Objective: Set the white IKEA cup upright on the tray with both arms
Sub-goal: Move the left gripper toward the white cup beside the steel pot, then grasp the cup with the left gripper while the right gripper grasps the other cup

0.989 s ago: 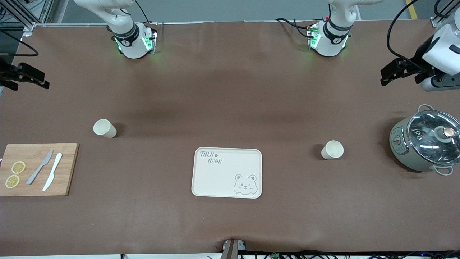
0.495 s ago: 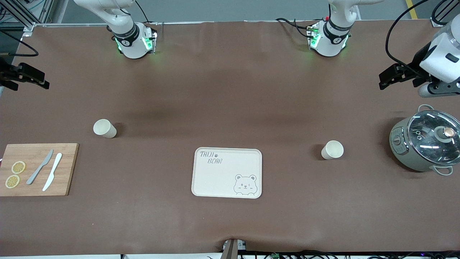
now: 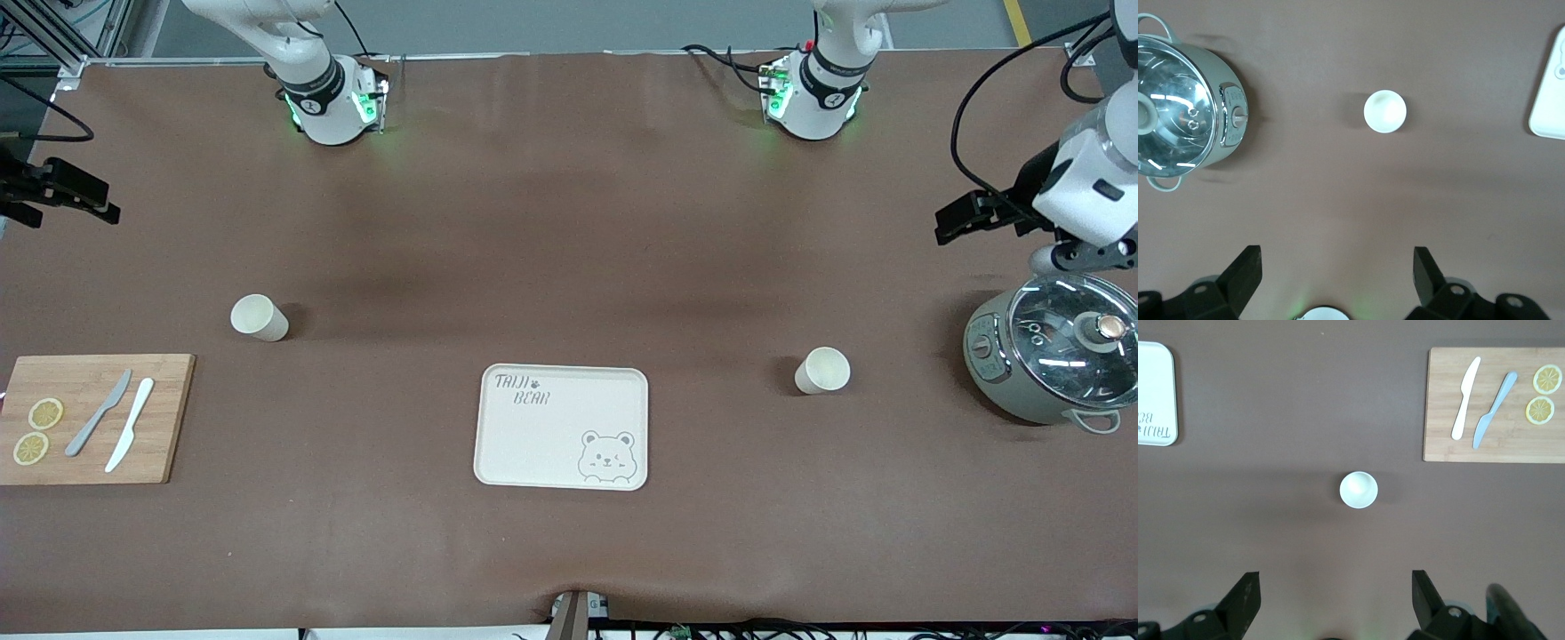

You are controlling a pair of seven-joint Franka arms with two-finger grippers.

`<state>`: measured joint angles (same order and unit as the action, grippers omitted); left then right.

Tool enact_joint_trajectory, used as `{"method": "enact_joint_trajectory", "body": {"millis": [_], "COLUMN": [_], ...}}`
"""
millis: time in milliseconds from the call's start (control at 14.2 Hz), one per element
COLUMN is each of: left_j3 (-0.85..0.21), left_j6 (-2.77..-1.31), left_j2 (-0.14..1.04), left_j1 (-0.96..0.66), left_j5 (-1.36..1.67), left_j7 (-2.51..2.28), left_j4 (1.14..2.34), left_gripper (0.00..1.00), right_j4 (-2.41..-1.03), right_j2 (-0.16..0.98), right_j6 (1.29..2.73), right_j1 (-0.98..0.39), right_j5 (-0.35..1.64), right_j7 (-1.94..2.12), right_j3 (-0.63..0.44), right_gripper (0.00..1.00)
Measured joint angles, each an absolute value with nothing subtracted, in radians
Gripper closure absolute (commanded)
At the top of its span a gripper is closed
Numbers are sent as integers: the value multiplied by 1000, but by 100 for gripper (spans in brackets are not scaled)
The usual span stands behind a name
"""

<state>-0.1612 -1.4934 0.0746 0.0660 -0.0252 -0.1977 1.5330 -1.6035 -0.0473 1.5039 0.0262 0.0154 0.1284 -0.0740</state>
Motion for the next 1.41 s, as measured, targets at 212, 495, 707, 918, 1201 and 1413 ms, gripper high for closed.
{"method": "enact_joint_trajectory", "body": {"millis": [212, 495, 707, 918, 1201, 1413], "left_j3": [-161, -172, -178, -179, -178, -178], "left_j6": [-1587, -1717, -1839, -1984, -2098, -2173], "left_j2": [114, 121, 122, 128, 167, 202], "left_j1": [75, 70, 65, 66, 67, 67], "left_j5": [-25, -25, -25, -25, -25, -25], "left_j7": [-198, -231, -266, -273, -273, -274], "left_j4": [1585, 1695, 1807, 1921, 1990, 2011], "left_gripper": [0, 0, 0, 0, 9, 15], "right_j4": [-1559, -1535, -1525, -1505, -1504, -1505], "right_j2": [-13, 60, 116, 137, 183, 277], "right_j6": [1507, 1511, 1518, 1519, 1552, 1590], "right_j1": [26, 26, 32, 58, 105, 119], "right_j5": [15, 12, 7, 5, 6, 6], "right_j7": [129, 129, 129, 129, 130, 130], "right_j3": [-74, -74, -74, -75, -76, -76], "right_gripper": [0, 0, 0, 0, 0, 0]}}
